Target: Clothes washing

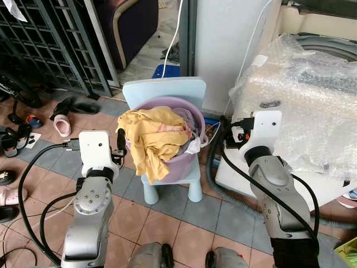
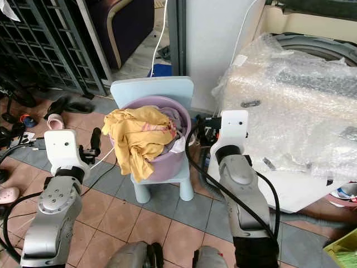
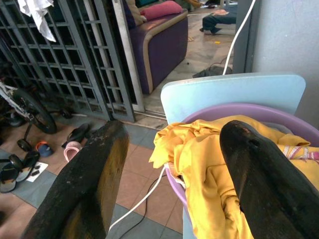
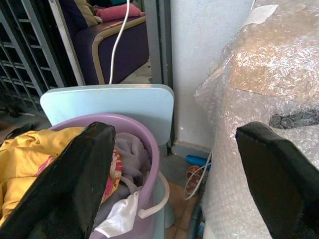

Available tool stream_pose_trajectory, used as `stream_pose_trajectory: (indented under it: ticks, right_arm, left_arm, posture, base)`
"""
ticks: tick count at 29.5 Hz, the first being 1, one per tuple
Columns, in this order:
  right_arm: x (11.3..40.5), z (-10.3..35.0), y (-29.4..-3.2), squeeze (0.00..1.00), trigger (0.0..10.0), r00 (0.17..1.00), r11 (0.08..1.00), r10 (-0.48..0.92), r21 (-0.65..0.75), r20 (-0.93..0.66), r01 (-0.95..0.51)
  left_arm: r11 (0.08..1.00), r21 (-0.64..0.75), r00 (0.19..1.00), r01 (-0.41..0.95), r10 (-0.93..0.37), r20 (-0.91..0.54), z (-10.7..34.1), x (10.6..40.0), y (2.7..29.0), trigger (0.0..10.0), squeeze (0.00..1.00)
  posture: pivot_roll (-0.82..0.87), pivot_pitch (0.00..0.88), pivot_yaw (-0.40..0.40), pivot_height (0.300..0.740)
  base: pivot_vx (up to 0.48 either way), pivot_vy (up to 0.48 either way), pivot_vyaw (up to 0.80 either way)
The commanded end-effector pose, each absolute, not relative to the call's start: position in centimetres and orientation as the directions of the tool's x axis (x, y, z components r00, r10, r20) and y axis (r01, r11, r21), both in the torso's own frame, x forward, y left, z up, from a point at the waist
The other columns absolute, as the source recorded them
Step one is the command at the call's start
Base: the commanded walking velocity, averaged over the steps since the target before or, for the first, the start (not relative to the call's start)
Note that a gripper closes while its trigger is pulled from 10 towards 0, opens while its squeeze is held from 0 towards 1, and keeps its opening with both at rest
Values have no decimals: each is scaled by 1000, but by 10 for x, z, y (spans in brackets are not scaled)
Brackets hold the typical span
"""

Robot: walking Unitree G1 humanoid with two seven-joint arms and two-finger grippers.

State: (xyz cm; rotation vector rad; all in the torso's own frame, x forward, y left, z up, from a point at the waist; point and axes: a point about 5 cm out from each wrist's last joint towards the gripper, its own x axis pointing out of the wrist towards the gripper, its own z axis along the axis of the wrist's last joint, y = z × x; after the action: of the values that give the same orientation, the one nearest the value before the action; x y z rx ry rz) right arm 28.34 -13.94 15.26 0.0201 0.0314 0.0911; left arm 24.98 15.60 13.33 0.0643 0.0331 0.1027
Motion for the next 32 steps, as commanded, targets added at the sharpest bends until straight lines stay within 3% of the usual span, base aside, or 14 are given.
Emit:
stream_pose_trajectory:
  ticks: [1, 6, 32]
  right_arm:
    - [283, 147, -124, 0, 10000, 924, 933, 358, 89, -132, -349]
    - [274, 147, -136, 0, 10000, 975, 977, 213, 32, -59, -212]
    - [274, 147, -136, 0, 10000, 975, 977, 213, 32, -59, -212]
  left_arm:
    - [997, -18, 993, -75, 73, -93, 137, 257, 159, 10000, 0]
    - [991, -5, 978, -131, 128, -166, 119, 243, 168, 10000, 0]
    - [991, -5, 978, -131, 128, -166, 119, 243, 168, 10000, 0]
  posture:
    - [-8, 21, 37, 740]
    - [-12, 0, 49, 740]
    - [-12, 0, 49, 740]
  base:
    - [0, 0, 0]
    - [0, 0, 0]
    - [0, 0, 0]
